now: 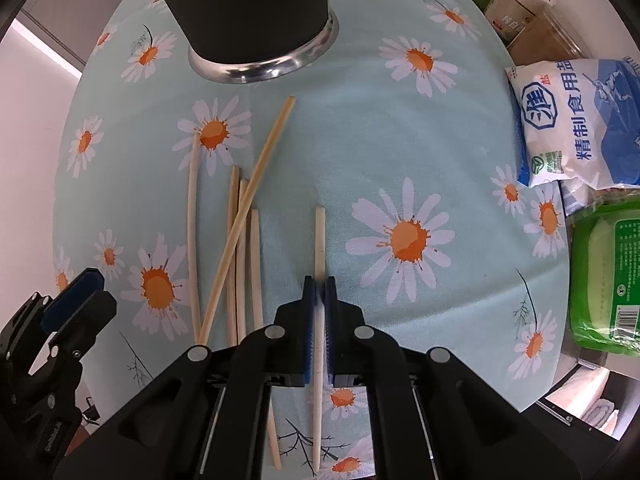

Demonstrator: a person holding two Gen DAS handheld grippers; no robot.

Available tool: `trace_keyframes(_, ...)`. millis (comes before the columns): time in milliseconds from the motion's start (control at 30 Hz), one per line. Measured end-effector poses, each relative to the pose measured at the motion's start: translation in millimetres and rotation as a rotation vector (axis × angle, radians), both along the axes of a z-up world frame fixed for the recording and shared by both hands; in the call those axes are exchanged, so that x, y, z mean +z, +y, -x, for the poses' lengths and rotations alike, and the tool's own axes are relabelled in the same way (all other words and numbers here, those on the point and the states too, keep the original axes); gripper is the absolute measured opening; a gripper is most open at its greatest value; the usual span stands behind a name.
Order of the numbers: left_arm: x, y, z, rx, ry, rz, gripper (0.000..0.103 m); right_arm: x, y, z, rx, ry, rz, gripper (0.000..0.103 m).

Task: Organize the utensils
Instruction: 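Grasp one wooden chopstick with the right gripper while the left gripper grasps another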

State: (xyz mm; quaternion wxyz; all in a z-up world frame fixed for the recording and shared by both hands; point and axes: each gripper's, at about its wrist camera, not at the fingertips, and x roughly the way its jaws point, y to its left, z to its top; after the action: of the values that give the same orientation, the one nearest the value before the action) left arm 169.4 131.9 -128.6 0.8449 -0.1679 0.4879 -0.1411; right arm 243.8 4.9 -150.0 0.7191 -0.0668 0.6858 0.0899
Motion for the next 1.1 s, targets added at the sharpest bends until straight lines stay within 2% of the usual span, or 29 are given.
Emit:
trace_keyframes(400, 4.0, -20.4, -11.0, 0.025, 0.054, -0.091, 0.022, 1.9, -47.0, -19.9, 0.037, 0.034, -0.150, 0.005)
trace_keyframes(767, -3.9, -54.5, -36.2, 0.022, 0.171, -0.162, 0.022, 41.4, -99.6, -34.2, 0.057, -0.007, -0.338, 0.005)
trace_keyframes(867, -5.0, -63.5, -46.0, 0.031, 0.208, -0.212, 0.022, 51.4, -109.7, -33.0, 0.059, -0.016, -0.380, 0.005)
trace_keyframes(1100, -10.3, -76.3, -64.6, 0.046, 0.277, -0.290, 0.022, 56.7, -125.0, -39.3, 0.073, -0.008, -0.445, 0.005)
